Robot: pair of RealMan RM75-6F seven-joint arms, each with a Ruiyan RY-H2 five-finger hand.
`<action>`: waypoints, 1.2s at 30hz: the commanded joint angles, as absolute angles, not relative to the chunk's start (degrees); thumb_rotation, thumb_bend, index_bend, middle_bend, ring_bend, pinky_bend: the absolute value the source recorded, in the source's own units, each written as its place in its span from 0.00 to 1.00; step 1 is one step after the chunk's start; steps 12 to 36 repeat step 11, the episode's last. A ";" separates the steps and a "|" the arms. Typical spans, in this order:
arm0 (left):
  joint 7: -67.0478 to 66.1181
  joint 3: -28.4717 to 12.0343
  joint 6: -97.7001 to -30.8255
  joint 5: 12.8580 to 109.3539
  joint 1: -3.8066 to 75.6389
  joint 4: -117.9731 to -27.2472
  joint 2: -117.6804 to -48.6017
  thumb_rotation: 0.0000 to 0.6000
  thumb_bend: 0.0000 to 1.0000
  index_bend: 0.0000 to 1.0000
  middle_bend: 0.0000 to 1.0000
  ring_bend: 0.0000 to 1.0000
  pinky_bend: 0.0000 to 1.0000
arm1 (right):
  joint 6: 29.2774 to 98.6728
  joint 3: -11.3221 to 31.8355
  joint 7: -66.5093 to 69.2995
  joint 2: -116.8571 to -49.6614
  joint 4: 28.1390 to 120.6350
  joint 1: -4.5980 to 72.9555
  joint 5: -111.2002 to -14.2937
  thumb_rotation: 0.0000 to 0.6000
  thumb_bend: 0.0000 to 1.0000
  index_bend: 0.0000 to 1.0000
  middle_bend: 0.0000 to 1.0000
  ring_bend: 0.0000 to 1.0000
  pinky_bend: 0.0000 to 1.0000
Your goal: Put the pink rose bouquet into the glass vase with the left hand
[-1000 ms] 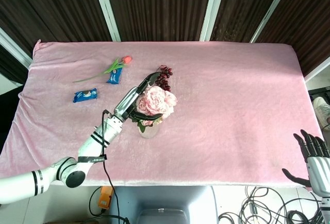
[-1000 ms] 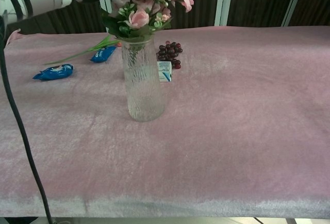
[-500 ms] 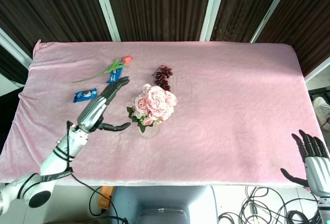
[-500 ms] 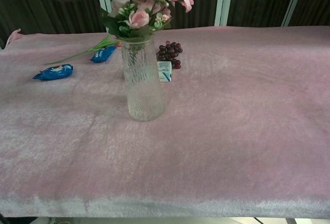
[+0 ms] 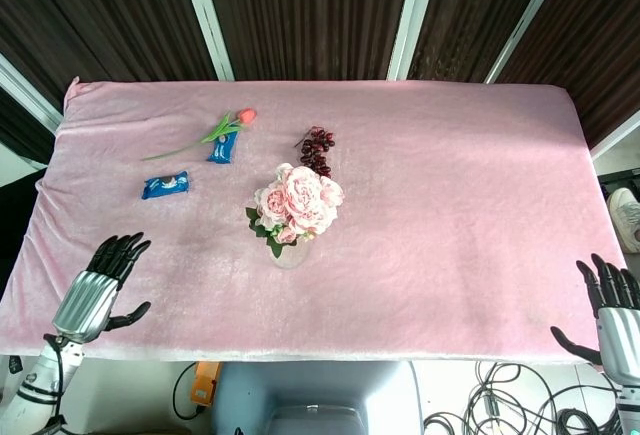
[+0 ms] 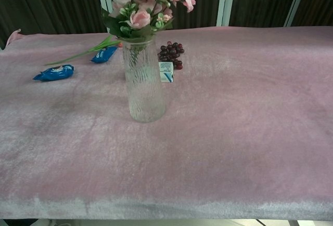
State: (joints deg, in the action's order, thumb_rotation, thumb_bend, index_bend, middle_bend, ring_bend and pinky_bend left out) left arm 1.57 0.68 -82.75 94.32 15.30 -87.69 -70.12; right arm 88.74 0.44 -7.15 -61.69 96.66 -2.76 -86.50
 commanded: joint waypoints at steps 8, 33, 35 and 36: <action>-10.67 0.77 -85.77 94.14 11.23 -83.55 -76.09 1.00 0.23 0.00 0.00 0.00 0.00 | 88.93 -0.02 -5.95 -61.26 96.28 -3.14 -87.34 1.00 0.30 0.00 0.00 0.00 0.00; -11.26 1.07 -85.77 94.60 11.12 -83.62 -76.33 1.00 0.22 0.00 0.00 0.00 0.00 | 89.19 -0.08 -5.69 -61.17 96.19 -3.30 -87.60 1.00 0.30 0.00 0.00 0.00 0.00; -11.26 1.07 -85.77 94.60 11.12 -83.62 -76.33 1.00 0.22 0.00 0.00 0.00 0.00 | 89.19 -0.08 -5.69 -61.17 96.19 -3.30 -87.60 1.00 0.30 0.00 0.00 0.00 0.00; -11.26 1.07 -85.77 94.60 11.12 -83.62 -76.33 1.00 0.22 0.00 0.00 0.00 0.00 | 89.19 -0.08 -5.69 -61.17 96.19 -3.30 -87.60 1.00 0.30 0.00 0.00 0.00 0.00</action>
